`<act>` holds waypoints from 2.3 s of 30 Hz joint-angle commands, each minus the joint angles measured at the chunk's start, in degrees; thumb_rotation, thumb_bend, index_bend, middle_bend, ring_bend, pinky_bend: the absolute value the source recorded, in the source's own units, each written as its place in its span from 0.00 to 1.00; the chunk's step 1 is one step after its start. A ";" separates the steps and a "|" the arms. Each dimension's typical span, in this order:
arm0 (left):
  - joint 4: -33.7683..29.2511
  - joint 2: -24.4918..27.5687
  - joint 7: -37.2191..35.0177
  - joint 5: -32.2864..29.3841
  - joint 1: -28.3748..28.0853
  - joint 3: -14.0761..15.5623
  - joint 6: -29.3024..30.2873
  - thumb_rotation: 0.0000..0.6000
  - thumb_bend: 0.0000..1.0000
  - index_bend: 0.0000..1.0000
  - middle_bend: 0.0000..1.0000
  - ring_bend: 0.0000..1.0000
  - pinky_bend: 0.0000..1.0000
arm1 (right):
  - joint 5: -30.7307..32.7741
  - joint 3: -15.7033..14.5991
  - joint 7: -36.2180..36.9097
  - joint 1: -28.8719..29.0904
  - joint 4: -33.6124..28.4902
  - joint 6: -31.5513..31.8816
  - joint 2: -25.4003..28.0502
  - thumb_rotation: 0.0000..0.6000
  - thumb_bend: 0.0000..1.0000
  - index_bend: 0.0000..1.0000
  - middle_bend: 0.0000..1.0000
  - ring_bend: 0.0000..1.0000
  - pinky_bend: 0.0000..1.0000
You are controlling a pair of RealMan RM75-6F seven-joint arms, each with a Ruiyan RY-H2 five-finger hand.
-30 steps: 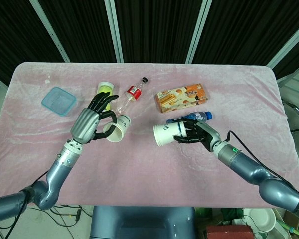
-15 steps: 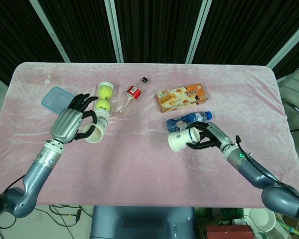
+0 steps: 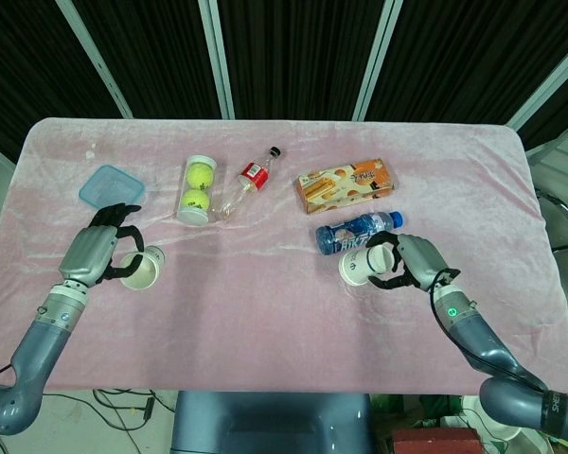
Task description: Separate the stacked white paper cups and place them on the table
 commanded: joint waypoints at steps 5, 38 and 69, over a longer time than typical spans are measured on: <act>7.50 -3.29 -10.04 -4.98 0.74 -1.20 -6.41 1.00 0.53 0.59 0.11 0.00 0.00 | 1.52 -5.96 -12.76 1.68 -0.19 6.47 -5.68 1.00 0.51 0.78 0.61 0.63 0.45; 13.66 -6.68 -3.70 -15.75 -2.92 0.52 -13.47 1.00 0.31 0.46 0.08 0.00 0.00 | 2.94 -8.61 -15.09 2.86 6.37 5.17 -9.34 1.00 0.51 0.78 0.61 0.63 0.45; 5.42 3.96 -7.66 4.96 3.18 0.30 -4.59 1.00 0.18 0.19 0.00 0.00 0.00 | -0.12 -10.78 -19.25 -0.46 -1.76 11.23 3.18 1.00 0.10 0.01 0.00 0.17 0.20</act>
